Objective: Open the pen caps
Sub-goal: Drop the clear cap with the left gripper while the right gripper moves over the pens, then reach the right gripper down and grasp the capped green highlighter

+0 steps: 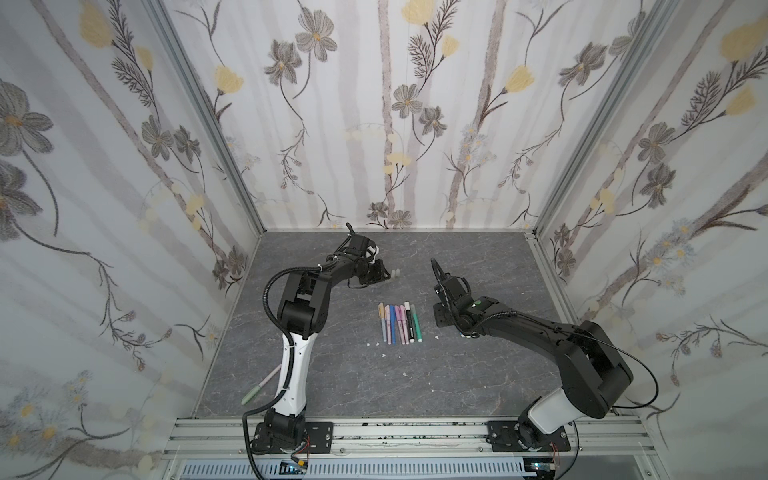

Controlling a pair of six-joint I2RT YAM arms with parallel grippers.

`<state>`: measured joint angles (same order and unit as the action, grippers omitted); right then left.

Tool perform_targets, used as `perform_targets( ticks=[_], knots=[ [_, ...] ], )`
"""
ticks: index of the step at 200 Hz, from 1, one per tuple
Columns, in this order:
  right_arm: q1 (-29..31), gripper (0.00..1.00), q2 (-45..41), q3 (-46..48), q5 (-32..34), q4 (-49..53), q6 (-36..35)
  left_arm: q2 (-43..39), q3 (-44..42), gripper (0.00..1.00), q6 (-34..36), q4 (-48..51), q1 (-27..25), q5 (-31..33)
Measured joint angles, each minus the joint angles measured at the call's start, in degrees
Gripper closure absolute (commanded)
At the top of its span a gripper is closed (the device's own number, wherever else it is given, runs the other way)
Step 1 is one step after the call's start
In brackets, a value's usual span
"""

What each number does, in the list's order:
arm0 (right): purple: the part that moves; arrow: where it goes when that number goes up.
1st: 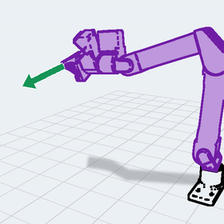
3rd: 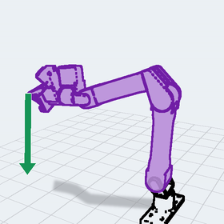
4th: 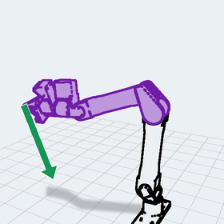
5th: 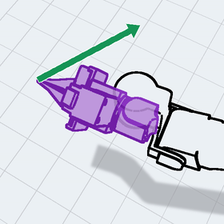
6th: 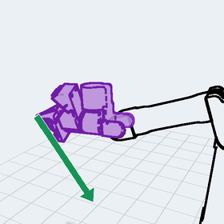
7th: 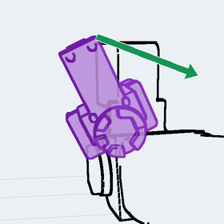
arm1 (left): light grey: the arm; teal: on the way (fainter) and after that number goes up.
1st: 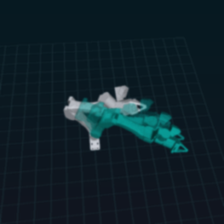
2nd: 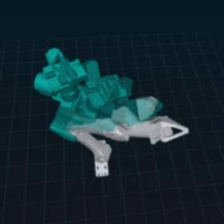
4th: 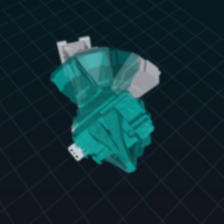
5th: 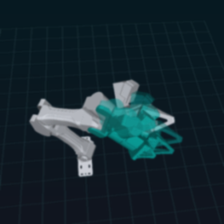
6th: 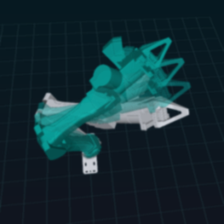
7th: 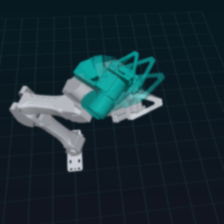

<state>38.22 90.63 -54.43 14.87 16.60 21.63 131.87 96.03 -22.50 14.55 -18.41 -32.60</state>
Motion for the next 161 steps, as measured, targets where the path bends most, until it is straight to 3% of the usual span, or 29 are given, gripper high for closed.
perform_targets(
  ticks=[78, 161],
  knots=[
    [3.39, 0.60, 5.05, -1.51, -4.68, -3.52, 2.62, -4.61, -2.21, 0.72, -1.53, -2.12, 1.70, -0.76],
    [5.60, 0.60, 9.40, -5.53, -6.71, -3.93, 3.43, -12.15, -9.97, 0.72, -1.92, -5.16, 3.37, -2.45]
  ],
)
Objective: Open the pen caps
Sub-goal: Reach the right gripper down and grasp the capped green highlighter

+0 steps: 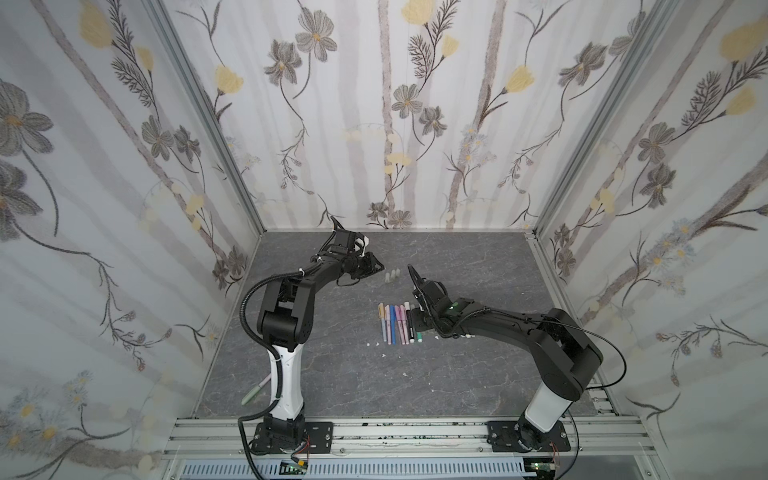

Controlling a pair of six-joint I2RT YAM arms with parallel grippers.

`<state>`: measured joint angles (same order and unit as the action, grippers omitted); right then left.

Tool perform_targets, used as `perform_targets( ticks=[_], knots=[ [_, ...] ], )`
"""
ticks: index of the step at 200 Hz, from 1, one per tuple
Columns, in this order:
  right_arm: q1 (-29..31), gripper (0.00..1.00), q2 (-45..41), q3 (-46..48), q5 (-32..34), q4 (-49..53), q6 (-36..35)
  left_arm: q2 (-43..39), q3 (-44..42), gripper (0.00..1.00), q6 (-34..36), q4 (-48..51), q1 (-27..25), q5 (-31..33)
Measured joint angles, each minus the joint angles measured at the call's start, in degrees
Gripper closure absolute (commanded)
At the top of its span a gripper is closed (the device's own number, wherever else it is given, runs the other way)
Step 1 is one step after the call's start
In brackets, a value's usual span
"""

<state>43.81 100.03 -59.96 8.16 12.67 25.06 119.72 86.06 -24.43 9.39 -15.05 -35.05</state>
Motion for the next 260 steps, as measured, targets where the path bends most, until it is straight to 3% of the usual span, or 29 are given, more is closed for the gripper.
perform_targets(
  ticks=[114, 260],
  knots=[
    [0.44, 0.62, 5.40, -1.16, 0.70, 0.39, 0.39, -3.13, -5.42, 0.71, -1.05, -3.26, 1.03, -1.25],
    [1.14, 0.74, 5.29, 2.45, 4.57, -3.65, 0.33, -6.29, -7.45, 0.71, -1.57, -4.09, 1.07, -2.12]
  ],
)
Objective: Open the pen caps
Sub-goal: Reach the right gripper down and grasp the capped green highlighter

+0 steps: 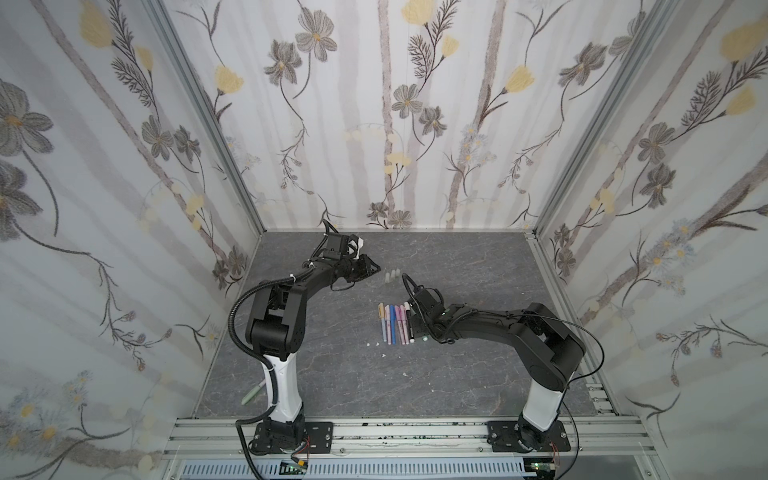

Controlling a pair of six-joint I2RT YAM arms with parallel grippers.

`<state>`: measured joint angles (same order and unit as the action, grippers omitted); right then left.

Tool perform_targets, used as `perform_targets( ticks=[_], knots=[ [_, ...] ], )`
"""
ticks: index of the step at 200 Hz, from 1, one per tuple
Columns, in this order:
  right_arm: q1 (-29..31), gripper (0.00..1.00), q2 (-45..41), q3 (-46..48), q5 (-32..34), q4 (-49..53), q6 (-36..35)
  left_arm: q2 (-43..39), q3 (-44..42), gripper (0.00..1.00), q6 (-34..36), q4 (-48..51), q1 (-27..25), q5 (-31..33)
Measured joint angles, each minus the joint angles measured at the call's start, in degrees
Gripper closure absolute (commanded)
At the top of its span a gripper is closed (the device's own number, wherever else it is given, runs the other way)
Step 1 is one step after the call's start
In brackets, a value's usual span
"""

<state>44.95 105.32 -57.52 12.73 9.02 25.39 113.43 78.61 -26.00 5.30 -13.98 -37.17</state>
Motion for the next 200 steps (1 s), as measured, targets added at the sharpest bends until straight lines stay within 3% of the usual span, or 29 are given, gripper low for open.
perform_targets(
  ticks=[63, 105, 148, 200],
  knots=[
    [0.20, 0.91, -0.52, 0.76, 1.27, -1.11, -0.90, -0.87, -0.96, 0.71, -0.13, -0.39, 0.00, -0.24],
    [-0.09, 1.00, -2.69, 1.11, 3.21, 4.09, -1.86, -0.87, -0.98, 0.71, -0.46, -0.76, 0.00, -0.55],
    [-1.86, 1.00, -7.32, 2.08, 1.86, 7.04, -2.12, -2.43, -1.05, 0.71, -0.59, -0.74, -0.37, -1.27],
    [-6.21, 1.00, -17.27, 7.19, -6.75, 3.04, -3.41, -5.29, -2.56, 0.70, -2.80, -2.80, -4.00, -4.04]
  ],
)
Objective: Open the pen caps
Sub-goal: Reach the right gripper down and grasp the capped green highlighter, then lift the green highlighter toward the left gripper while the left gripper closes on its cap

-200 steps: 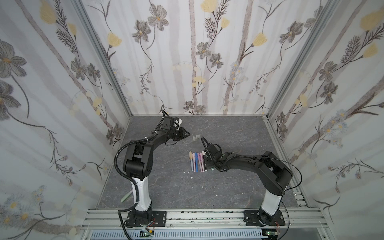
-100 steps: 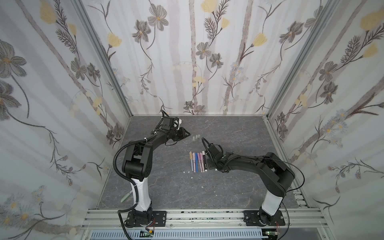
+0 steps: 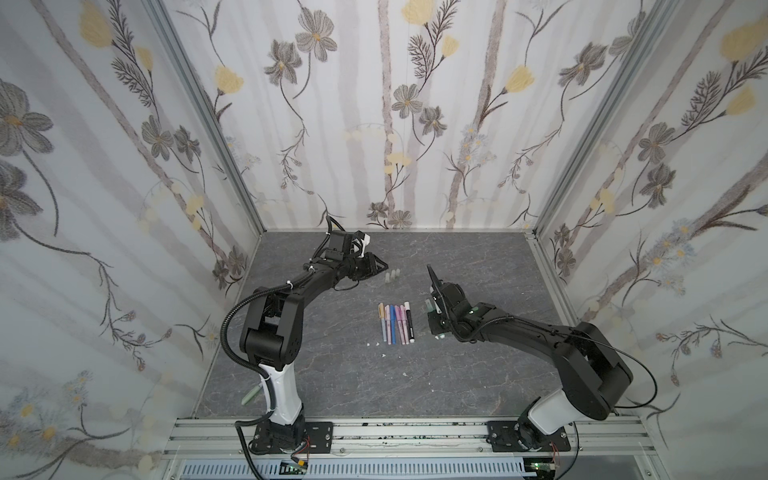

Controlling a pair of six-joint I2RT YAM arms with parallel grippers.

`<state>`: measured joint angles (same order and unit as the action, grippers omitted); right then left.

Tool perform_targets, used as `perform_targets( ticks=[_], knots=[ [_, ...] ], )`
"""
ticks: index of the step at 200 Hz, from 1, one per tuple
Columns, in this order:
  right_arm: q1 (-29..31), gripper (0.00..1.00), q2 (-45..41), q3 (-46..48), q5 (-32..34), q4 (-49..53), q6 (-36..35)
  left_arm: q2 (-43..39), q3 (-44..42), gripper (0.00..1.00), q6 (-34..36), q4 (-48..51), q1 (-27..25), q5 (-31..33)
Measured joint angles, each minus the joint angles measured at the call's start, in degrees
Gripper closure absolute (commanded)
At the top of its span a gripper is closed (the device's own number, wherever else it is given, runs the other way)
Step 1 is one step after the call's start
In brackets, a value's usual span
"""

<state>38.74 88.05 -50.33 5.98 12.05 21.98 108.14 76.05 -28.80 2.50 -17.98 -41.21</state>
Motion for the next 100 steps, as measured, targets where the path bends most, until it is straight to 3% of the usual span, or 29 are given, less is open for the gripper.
perform_targets(
  ticks=[52, 100],
  knots=[
    [-4.00, 1.00, -7.41, 4.31, -7.06, -5.60, -0.85, 0.98, -0.55, 0.70, -5.22, -6.27, -8.90, -4.44],
    [-4.85, 1.00, -9.25, 4.46, -8.96, -8.00, -1.29, 2.51, -0.52, 0.70, -9.20, -10.40, -11.93, -5.55]
  ],
)
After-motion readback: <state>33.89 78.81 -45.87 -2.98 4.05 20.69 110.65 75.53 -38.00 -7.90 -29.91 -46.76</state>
